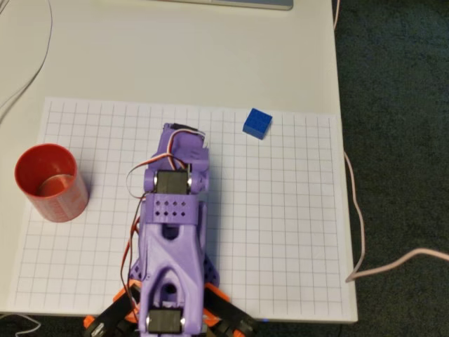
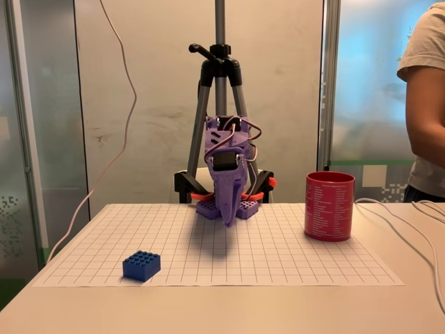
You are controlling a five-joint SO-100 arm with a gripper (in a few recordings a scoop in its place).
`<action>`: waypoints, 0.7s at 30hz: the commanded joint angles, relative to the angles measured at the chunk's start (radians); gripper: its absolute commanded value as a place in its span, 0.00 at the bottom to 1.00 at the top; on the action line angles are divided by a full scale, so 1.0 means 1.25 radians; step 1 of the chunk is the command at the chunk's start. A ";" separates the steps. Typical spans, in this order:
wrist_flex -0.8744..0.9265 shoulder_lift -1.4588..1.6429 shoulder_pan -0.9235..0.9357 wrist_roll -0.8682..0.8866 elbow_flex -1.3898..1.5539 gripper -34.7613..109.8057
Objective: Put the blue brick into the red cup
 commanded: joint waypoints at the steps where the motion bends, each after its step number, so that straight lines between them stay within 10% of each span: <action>1: 0.047 0.007 0.033 0.020 -0.059 0.24; 10: 0.218 -0.049 0.178 -0.091 -0.325 0.24; 21: 0.391 -0.690 0.245 -0.166 -0.884 0.24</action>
